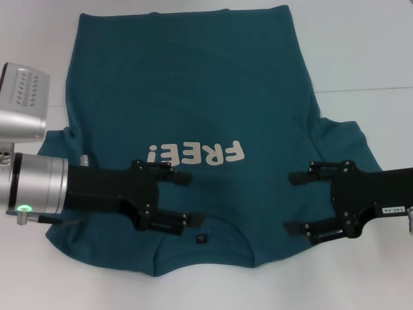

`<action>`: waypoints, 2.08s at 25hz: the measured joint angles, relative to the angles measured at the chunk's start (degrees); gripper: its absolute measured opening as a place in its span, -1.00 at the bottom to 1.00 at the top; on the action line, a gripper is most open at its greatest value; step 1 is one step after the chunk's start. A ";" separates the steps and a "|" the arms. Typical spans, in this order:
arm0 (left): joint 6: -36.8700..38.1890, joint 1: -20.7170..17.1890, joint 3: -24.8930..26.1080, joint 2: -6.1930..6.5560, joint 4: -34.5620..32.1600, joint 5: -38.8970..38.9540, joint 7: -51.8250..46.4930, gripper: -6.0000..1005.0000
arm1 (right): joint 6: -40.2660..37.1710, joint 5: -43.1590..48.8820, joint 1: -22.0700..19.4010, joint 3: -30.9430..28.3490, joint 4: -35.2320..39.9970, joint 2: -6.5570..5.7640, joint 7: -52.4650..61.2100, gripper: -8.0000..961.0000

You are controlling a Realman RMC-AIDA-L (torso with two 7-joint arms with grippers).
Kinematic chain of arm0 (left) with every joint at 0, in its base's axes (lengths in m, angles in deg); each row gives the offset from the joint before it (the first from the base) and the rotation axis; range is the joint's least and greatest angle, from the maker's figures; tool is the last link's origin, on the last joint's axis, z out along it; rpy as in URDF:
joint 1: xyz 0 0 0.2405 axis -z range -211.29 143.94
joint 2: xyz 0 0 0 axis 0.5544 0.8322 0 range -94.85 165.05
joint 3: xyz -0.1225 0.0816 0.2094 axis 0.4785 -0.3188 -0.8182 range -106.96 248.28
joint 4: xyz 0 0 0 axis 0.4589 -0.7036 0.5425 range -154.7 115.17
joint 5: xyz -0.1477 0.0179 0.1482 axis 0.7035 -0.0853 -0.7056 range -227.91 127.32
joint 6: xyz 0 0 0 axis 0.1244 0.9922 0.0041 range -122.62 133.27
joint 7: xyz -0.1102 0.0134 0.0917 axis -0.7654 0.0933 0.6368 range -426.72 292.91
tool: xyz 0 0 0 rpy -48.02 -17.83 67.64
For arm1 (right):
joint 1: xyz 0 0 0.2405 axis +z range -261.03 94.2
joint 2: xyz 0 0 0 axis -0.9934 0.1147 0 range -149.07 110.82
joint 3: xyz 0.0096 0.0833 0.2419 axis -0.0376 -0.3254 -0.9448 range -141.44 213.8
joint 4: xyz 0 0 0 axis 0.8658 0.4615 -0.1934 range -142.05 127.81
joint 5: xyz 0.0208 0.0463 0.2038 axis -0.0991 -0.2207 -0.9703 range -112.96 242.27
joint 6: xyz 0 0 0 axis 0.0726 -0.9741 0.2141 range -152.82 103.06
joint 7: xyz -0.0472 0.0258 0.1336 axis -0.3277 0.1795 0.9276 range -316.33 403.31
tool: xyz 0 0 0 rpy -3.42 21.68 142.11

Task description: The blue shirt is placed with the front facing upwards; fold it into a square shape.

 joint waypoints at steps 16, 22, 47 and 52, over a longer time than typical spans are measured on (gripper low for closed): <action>2.25 -1.04 2.68 0.18 2.00 0.29 3.92 0.71 | -3.16 -3.13 -0.24 -0.03 -0.72 -0.11 -0.79 0.97; 1.22 -1.20 5.54 -0.09 2.00 0.28 3.80 0.71 | 3.60 -3.31 -0.18 -3.25 -1.68 -0.01 1.02 0.97; -3.73 -0.99 9.39 -3.59 3.11 0.45 3.36 0.71 | 22.55 34.74 3.92 -6.08 4.11 -2.56 51.34 0.97; -3.74 -1.00 9.70 -4.06 3.20 0.51 3.34 0.71 | 22.69 35.37 3.98 -8.32 3.00 -2.62 52.39 0.97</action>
